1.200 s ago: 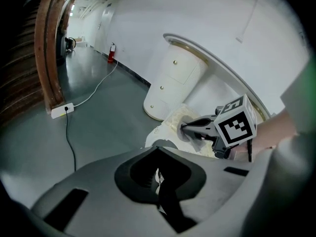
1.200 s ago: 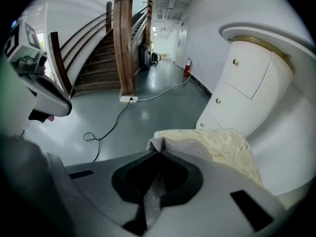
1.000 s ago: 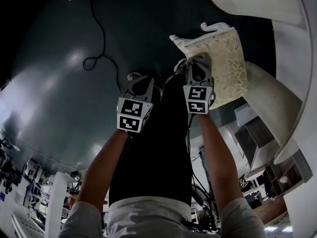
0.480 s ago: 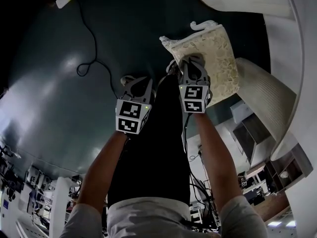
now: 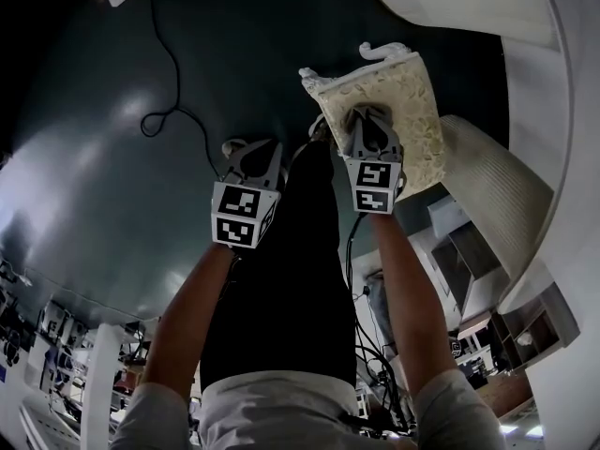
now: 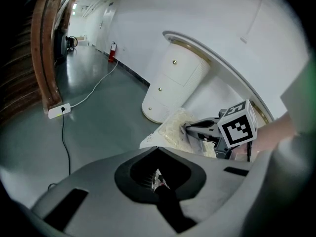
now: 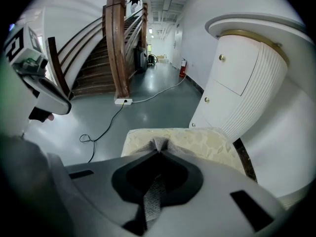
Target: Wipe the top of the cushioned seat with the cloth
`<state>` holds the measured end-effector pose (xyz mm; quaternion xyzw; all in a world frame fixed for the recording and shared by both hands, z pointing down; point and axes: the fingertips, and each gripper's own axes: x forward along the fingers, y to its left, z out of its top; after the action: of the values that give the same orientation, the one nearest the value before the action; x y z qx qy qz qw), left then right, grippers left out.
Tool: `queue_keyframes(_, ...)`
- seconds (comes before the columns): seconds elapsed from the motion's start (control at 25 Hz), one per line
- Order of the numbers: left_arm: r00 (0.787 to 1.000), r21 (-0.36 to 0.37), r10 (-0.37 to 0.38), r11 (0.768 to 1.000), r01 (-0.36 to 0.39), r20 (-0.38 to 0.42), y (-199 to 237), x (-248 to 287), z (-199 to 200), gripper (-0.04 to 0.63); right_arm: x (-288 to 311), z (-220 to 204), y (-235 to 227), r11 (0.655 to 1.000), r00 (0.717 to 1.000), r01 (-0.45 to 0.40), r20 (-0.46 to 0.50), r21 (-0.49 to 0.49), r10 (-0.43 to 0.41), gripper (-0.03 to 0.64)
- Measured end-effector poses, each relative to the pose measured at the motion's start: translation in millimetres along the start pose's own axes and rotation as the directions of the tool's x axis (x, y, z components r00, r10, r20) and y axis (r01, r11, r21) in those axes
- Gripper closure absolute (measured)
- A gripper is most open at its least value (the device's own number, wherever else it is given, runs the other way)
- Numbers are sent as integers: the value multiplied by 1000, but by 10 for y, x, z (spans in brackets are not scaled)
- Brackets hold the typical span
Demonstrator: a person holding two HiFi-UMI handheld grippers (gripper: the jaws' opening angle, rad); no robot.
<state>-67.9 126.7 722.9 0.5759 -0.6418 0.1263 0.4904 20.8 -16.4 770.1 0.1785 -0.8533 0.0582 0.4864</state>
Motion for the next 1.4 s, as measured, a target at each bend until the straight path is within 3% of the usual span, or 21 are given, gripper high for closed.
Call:
queue_keyframes(1.08,1000,12,12,1000,-12,-20,-685,742,660,581,80,-114,-1276,995,1000,29,-11,94,-28,603)
queue_keyframes(1.4,999,-26,35,999,-34,12,-817,897,979,581,174,-5,-1489,999,1000,-13,-19,35,14,603)
